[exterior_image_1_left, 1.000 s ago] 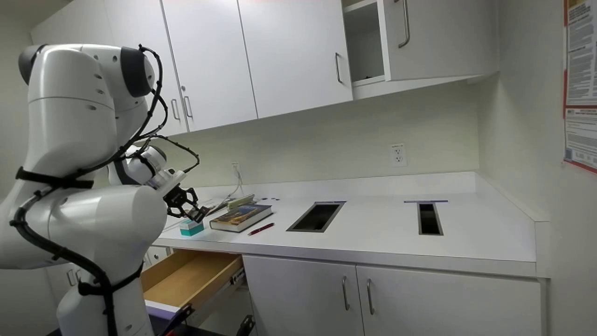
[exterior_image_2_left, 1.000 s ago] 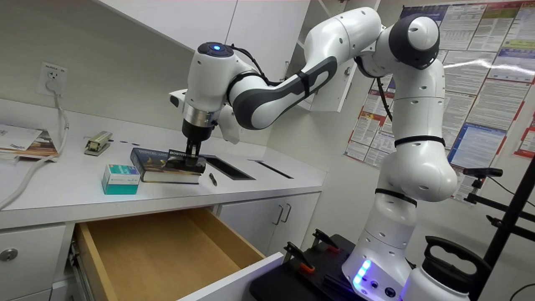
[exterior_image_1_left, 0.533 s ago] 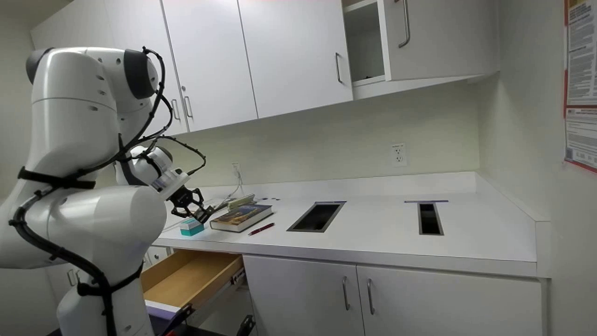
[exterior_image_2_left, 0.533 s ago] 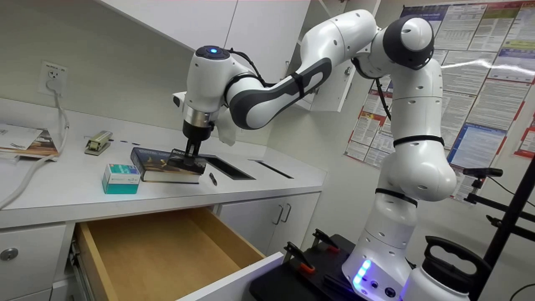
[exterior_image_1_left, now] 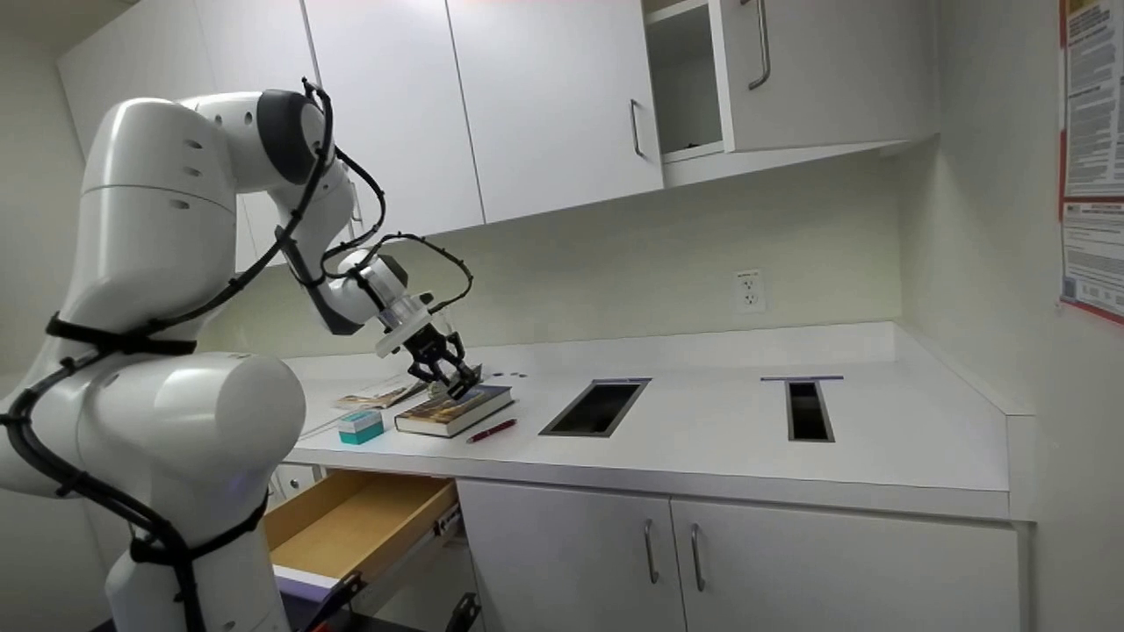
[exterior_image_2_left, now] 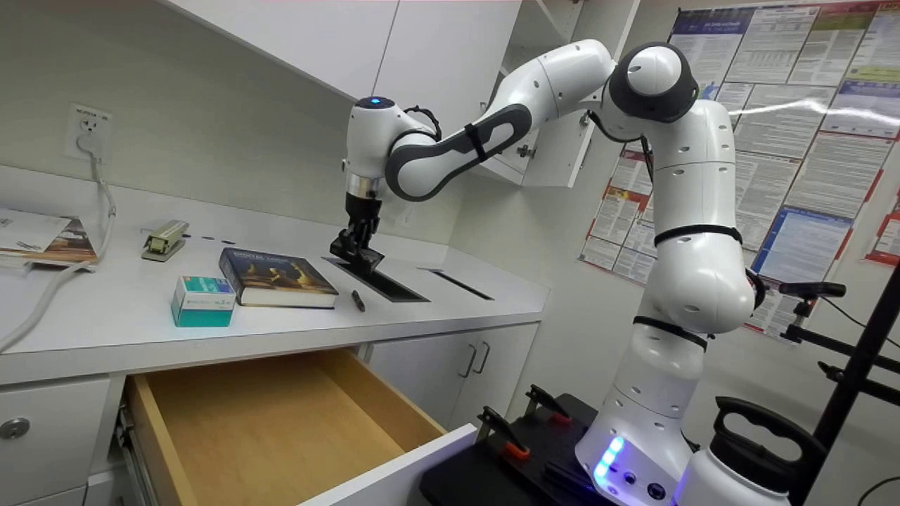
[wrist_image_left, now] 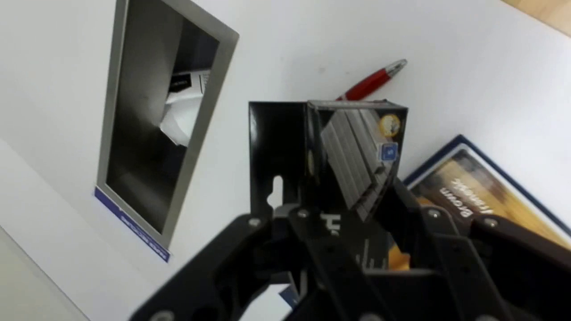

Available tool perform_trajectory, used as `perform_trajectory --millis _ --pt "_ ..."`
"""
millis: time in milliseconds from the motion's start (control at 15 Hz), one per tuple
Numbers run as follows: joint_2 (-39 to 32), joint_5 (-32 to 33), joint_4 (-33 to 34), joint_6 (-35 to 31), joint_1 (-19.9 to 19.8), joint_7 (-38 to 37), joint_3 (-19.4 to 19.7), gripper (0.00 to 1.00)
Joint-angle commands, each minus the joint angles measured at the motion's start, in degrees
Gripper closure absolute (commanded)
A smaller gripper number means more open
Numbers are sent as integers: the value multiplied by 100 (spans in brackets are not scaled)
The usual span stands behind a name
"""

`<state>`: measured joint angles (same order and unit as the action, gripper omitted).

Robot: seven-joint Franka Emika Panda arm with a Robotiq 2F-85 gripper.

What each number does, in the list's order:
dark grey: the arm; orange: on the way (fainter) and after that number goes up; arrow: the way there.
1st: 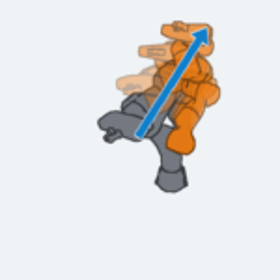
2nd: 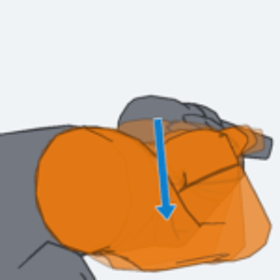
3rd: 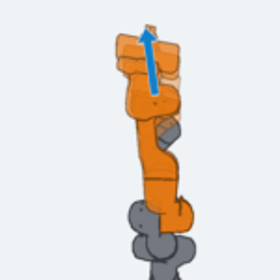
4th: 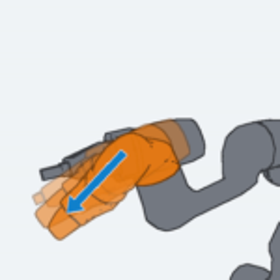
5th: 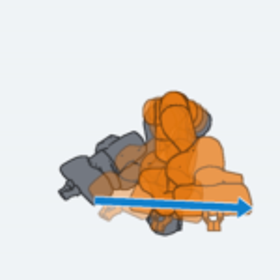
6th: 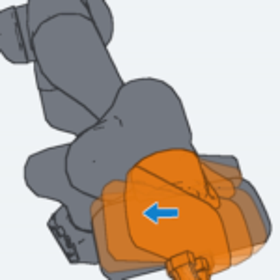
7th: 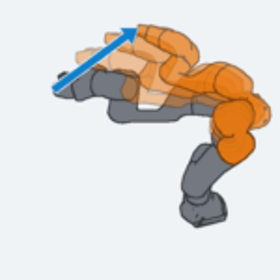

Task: Open the drawer,take out the brown card,put it back and put it on the counter and close it

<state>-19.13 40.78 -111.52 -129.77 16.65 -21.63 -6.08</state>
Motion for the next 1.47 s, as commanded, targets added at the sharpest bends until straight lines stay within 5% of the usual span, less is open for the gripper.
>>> perform_trajectory --millis 0,400,467,667,733,1400 --pt "210 -356 -87 29 -238 -461 228 84" --pt "639 -422 -652 -128 -477 -1780 722 84" --pt "258 -428 -252 -1 -489 -1301 635 59" --pt "410 -419 -437 -15 -544 -1611 680 59" --pt "433 -418 -460 -15 -539 -1634 673 84" --pt "-834 -3322 1658 699 -1776 -732 1254 84"
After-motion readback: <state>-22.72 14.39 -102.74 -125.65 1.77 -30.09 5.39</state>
